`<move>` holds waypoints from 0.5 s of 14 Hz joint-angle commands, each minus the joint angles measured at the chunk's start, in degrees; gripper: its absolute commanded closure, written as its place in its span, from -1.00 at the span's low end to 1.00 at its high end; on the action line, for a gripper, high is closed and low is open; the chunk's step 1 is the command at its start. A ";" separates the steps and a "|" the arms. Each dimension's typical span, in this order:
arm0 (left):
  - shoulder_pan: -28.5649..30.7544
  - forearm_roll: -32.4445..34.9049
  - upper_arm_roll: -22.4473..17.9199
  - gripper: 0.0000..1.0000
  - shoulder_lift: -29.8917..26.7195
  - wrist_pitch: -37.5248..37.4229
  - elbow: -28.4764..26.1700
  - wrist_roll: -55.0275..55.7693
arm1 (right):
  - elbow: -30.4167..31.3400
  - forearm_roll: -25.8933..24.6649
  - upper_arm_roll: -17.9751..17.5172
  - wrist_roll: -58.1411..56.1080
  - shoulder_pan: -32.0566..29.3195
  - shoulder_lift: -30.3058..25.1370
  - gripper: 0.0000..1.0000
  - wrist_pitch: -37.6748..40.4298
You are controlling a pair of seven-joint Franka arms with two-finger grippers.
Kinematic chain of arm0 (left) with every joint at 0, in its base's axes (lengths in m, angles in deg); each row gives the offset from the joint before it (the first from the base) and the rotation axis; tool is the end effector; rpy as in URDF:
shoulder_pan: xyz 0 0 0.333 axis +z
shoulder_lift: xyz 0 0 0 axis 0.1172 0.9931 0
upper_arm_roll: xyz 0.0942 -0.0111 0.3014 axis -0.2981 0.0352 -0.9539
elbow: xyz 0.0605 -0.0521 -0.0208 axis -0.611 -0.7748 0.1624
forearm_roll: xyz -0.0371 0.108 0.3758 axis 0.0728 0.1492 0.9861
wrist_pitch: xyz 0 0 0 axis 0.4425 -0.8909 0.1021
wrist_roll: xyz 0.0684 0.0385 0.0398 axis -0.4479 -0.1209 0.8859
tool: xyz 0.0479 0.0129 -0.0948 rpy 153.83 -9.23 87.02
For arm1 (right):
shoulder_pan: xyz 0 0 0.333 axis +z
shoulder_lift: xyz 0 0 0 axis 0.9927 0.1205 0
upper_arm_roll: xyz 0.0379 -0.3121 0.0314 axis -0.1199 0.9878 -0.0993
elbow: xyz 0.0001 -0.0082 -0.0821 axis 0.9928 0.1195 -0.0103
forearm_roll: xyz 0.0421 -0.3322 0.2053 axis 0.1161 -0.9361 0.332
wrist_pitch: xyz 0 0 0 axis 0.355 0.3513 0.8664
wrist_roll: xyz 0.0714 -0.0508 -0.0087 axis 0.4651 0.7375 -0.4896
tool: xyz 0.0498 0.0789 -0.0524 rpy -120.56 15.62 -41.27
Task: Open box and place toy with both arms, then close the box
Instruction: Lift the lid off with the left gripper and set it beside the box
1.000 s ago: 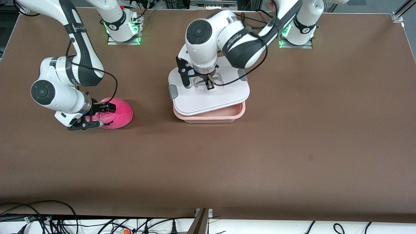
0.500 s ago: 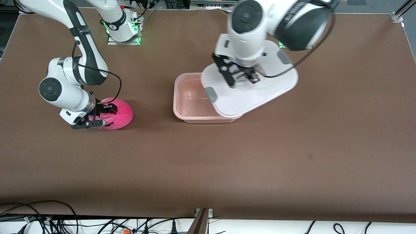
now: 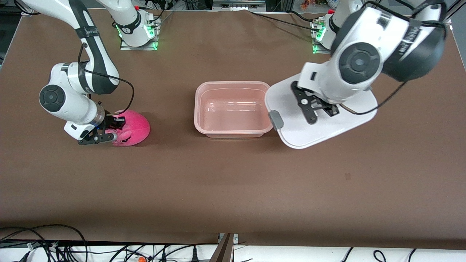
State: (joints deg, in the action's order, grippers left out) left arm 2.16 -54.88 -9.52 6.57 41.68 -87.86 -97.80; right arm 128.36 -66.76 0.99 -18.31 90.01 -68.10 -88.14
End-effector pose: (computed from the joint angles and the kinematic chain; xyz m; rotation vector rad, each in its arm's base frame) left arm 0.5952 -0.2332 0.5222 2.5571 -1.7010 -0.4544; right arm 0.5860 0.0556 0.3092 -3.1197 -0.3236 0.1575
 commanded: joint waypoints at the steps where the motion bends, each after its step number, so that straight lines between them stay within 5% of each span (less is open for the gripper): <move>1: 2.63 0.96 0.59 1.00 0.14 -2.03 2.12 -7.92 | -4.52 0.66 -0.61 -3.21 0.01 -1.00 1.00 6.25; 7: 3.95 0.61 0.68 1.00 0.40 -2.47 2.38 -9.43 | -17.71 0.40 -7.37 -13.31 3.16 -0.73 1.00 20.06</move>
State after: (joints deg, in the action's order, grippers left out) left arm 5.97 -54.88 -9.36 6.56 40.72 -87.13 -105.90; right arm 114.39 -66.76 -4.76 -27.53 91.23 -68.97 -72.10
